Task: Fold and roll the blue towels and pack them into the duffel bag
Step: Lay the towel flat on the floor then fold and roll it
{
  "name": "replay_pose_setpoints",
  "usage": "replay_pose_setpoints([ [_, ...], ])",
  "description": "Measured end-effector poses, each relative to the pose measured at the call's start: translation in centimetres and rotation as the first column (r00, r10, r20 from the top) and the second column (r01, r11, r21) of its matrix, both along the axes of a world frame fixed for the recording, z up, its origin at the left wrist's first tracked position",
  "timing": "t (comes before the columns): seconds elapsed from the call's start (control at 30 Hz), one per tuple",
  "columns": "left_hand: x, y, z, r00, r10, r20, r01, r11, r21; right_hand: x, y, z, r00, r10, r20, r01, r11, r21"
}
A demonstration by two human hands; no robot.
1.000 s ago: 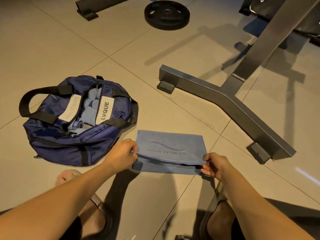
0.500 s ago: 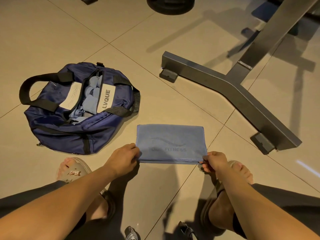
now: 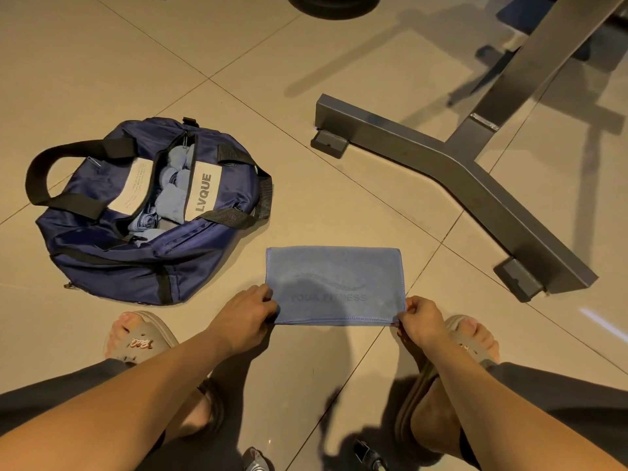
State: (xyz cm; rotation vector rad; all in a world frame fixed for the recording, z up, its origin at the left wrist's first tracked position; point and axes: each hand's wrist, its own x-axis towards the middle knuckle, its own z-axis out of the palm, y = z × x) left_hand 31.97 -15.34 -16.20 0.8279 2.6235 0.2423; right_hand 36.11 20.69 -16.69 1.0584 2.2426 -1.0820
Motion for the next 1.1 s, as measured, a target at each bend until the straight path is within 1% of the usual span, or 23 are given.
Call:
replay_pose_setpoints([
  [0.03,-0.1,0.0,0.0,1.000,0.008,0.007,-0.008,1.000,0.004,0.0,-0.1,0.1,0.999,0.039,0.000,-0.039,0.998,0.045],
  [0.1,-0.3,-0.2,0.0,0.999,0.018,0.034,-0.018,1.000,0.003,0.0,-0.4,0.4,0.997,0.082,0.007,-0.082,0.993,0.086],
  [0.2,-0.9,-0.3,0.6,0.995,0.036,0.088,-0.035,0.999,-0.008,-0.4,-0.3,1.1,0.984,0.153,0.088,-0.164,0.977,0.138],
  [0.27,-1.6,0.0,1.1,0.986,0.107,0.125,-0.107,0.994,-0.006,-0.8,-0.2,2.0,0.975,0.184,0.123,-0.210,0.945,0.251],
  [0.3,-2.0,0.2,1.2,0.982,0.145,0.117,-0.147,0.989,0.010,-1.2,-0.3,2.4,0.971,0.219,0.097,-0.239,0.910,0.339],
  [0.33,-2.5,0.6,1.2,0.983,0.168,0.080,-0.172,0.984,0.039,-1.6,-0.7,2.7,0.957,0.288,0.044,-0.279,0.860,0.428],
  [0.37,-3.0,1.1,1.1,0.984,0.175,0.023,-0.176,0.981,0.079,-2.2,-1.3,2.8,0.920,0.392,-0.012,-0.334,0.800,0.498],
  [0.4,-3.5,1.8,0.9,0.986,0.166,-0.028,-0.161,0.980,0.119,-3.0,-2.2,2.9,0.853,0.519,-0.056,-0.410,0.732,0.543],
  [0.43,-4.0,2.6,0.7,0.988,0.142,-0.060,-0.132,0.981,0.144,-3.8,-3.2,2.8,0.759,0.646,-0.074,-0.502,0.655,0.564],
  [0.47,-4.5,3.4,0.4,0.992,0.107,-0.070,-0.097,0.986,0.137,-4.8,-4.1,2.6,0.657,0.751,-0.066,-0.605,0.578,0.547],
  [0.5,-5.0,4.2,0.2,0.996,0.070,-0.058,-0.065,0.993,0.094,-5.6,-4.8,2.4,0.567,0.823,-0.036,-0.703,0.506,0.500],
  [0.57,-5.6,5.4,-0.4,0.999,0.034,-0.013,-0.034,0.998,-0.050,-6.8,-5.5,1.9,0.456,0.887,0.074,-0.834,0.396,0.384],
  [0.6,-5.9,5.4,-0.7,0.999,0.033,0.005,-0.032,0.993,-0.116,-7.2,-5.2,1.6,0.427,0.896,0.126,-0.865,0.364,0.345],
  [0.67,-6.2,5.0,-1.2,0.999,0.029,0.017,-0.025,0.979,-0.201,-7.2,-4.0,0.6,0.411,0.892,0.187,-0.879,0.334,0.339],
  [0.73,-6.2,4.3,-1.5,1.000,0.011,0.011,-0.008,0.975,-0.223,-6.8,-2.5,-0.1,0.430,0.875,0.222,-0.864,0.328,0.381],
  [0.83,-6.2,3.4,-1.6,0.999,0.035,-0.003,-0.035,0.974,-0.224,-5.9,-0.3,-0.7,0.473,0.843,0.256,-0.828,0.326,0.457],
  [0.9,-6.3,3.2,-1.2,0.998,0.062,-0.028,-0.067,0.972,-0.224,-5.5,0.7,-0.8,0.519,0.817,0.249,-0.795,0.355,0.491],
  [0.93,-6.5,3.2,-1.1,0.994,0.094,-0.049,-0.101,0.977,-0.188,-5.6,1.0,-0.7,0.549,0.806,0.221,-0.771,0.385,0.507],
  [0.97,-6.7,3.3,-0.9,0.987,0.144,-0.072,-0.152,0.981,-0.122,-5.9,1.1,-0.7,0.576,0.801,0.161,-0.737,0.424,0.527],
  [1.0,-7.0,3.4,-0.7,0.974,0.210,-0.086,-0.214,0.976,-0.034,-6.5,1.1,-0.6,0.608,0.790,0.076,-0.693,0.482,0.536],
  [1.03,-7.5,3.4,-0.7,0.959,0.275,-0.075,-0.272,0.961,0.046,-7.2,1.1,-0.6,0.664,0.747,-0.030,-0.629,0.579,0.519],
  [1.07,-8.1,3.4,-0.6,0.946,0.320,-0.051,-0.315,0.945,0.093,-8.0,0.9,-0.5,0.743,0.659,-0.118,-0.546,0.698,0.465],
  [1.1,-8.7,3.4,-0.6,0.939,0.343,-0.022,-0.339,0.935,0.100,-9.0,0.8,-0.5,0.827,0.540,-0.160,-0.451,0.805,0.385],
])
